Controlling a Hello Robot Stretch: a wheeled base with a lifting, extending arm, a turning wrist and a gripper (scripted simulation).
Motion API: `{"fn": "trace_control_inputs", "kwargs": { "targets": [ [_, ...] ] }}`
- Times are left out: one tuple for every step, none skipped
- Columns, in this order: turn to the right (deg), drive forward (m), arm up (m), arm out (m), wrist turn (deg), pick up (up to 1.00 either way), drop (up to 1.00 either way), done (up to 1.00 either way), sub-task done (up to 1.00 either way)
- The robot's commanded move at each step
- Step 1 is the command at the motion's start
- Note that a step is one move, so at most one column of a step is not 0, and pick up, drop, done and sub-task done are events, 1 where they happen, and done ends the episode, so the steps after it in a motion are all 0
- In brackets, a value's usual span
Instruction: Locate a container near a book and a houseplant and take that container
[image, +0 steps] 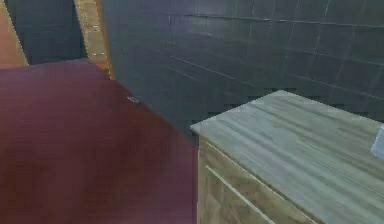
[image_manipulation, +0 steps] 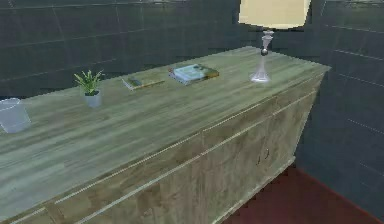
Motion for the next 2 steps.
{"fn": "trace_control_inputs", "kwargs": {
  "targets": [
    [-36.0, 0.0, 0.0, 0.0, 0.0, 0.0, 0.0, 0.0, 0.0],
    [45.0, 0.0, 0.0, 0.0, 0.0, 0.0, 0.0, 0.0, 0.0]
  ]
}}
